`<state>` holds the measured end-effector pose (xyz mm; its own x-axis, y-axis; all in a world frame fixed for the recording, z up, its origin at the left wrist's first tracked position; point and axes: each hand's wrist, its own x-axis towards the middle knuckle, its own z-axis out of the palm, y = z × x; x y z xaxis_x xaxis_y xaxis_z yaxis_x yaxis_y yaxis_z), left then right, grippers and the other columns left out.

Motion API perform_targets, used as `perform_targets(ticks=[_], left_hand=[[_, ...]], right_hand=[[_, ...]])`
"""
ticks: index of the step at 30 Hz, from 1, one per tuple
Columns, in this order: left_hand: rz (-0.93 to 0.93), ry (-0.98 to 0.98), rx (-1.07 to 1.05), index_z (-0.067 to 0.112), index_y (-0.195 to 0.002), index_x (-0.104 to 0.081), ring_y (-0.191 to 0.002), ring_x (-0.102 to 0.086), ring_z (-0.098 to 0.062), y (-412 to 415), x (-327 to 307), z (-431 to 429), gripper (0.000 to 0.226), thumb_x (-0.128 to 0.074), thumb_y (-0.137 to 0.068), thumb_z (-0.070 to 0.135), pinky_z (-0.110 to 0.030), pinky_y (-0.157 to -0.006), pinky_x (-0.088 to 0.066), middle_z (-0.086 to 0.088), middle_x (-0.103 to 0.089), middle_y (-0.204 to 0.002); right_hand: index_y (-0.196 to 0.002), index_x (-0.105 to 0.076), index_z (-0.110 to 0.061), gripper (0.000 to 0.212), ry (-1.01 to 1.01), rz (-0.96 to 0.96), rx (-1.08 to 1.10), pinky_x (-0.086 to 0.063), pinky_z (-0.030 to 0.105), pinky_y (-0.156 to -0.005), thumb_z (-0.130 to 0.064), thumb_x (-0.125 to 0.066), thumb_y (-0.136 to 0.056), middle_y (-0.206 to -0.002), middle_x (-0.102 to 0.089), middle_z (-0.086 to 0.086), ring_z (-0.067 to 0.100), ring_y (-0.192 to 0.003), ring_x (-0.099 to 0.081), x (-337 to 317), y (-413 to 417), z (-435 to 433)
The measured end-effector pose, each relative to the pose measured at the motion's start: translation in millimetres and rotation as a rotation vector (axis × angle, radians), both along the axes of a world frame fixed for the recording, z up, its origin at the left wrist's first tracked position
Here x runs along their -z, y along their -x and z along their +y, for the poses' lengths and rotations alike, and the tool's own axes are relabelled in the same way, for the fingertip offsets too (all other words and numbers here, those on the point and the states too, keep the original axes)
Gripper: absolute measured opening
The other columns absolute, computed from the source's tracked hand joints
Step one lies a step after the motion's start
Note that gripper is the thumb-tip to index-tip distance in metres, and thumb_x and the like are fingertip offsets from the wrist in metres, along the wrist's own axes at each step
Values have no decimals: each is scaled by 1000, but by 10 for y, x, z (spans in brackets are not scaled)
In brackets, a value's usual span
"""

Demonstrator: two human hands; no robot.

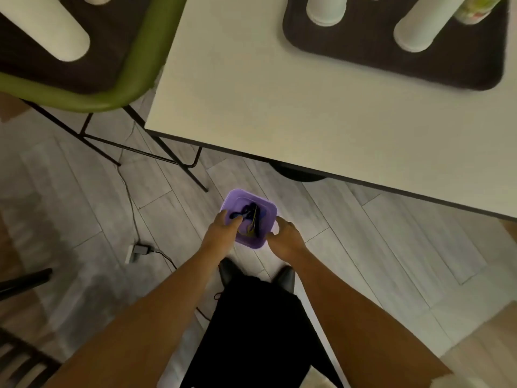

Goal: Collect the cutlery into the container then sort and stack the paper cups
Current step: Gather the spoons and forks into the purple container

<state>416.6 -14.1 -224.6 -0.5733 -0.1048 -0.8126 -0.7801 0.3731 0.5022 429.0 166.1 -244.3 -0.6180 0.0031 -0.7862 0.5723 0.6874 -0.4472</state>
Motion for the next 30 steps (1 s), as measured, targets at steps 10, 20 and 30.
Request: perform_targets(ticks=[10,20,30], left_hand=[[373,42,170,30,-140,-51,-100,-54,-6,344,-1280,203,40,-53,-101,39,-21,-81,-41,3,-48,-131],[633,-45,316,31,-128,-57,-94,-55,2,826,-2199,1416,28,-55,-101,36,-8,-69,-37,4,-50,-123],[605,-129,458,31,-130,-54,-93,-58,-2,1310,-2289,3287,33,-58,-98,35,-11,-68,-39,4,-54,-121]], right_hand=[[-144,-53,-16,42,66,295,80,-43,26,-95,-21,-52,-102,-143,-57,7,26,-125,-58,-1444,399,105],[-110,-68,-20,22,59,613,417,-61,31,-74,-12,-51,-98,-94,-73,-1,17,-83,-71,-2497,613,1264],[-114,-63,-21,20,-195,623,755,-44,14,-58,-15,-58,-95,-102,-64,-6,7,-81,-61,-2412,922,3427]])
